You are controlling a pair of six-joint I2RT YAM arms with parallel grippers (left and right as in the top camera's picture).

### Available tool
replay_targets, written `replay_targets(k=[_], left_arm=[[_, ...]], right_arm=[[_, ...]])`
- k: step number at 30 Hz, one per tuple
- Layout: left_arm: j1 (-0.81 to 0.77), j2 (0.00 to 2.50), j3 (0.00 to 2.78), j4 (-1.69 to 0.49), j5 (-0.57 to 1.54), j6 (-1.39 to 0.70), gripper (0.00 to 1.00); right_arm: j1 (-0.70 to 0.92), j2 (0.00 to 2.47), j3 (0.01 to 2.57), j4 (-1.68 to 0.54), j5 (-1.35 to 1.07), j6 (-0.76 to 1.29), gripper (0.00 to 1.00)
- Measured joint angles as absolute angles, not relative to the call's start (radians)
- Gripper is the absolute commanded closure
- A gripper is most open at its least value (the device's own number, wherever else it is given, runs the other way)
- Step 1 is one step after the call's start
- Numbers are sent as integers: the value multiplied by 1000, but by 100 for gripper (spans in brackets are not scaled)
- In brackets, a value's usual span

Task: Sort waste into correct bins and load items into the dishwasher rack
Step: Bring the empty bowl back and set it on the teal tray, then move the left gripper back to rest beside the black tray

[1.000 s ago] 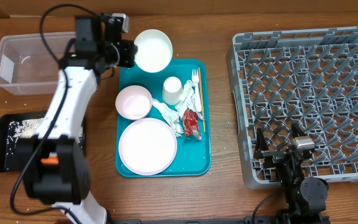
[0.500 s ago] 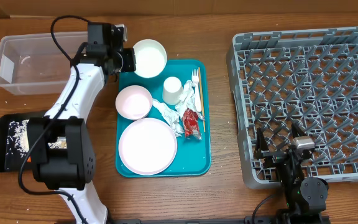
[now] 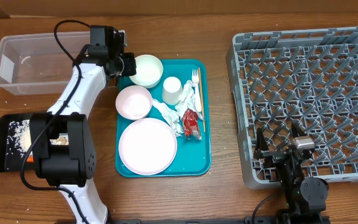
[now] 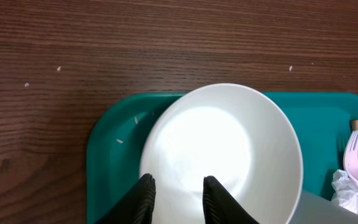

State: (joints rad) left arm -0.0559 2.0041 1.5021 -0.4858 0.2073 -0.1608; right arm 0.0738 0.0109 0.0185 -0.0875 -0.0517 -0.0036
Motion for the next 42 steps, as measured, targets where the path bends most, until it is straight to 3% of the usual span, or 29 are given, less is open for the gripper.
replay_targets(k=[4, 7, 8, 10, 24, 33, 42], left_arm=[[-56, 2004, 1502, -487, 207, -161, 67], [-56, 2003, 1507, -509, 207, -162, 54], [-56, 2003, 1513, -519, 207, -163, 44], [-56, 1992, 1534, -553, 208, -163, 0], [-57, 1600, 1645, -778, 412, -167, 0], [96, 1561, 1645, -915, -9, -509, 0], [228, 1561, 1645, -1042, -136, -602, 0]], right_arm=[[74, 11, 19, -88, -51, -4, 0], [74, 11, 19, -87, -51, -3, 0], [74, 11, 19, -88, -51, -4, 0], [74, 11, 19, -88, -51, -4, 0], [74, 11, 19, -87, -52, -4, 0], [74, 11, 19, -87, -51, -4, 0], [74, 11, 19, -88, -52, -3, 0]])
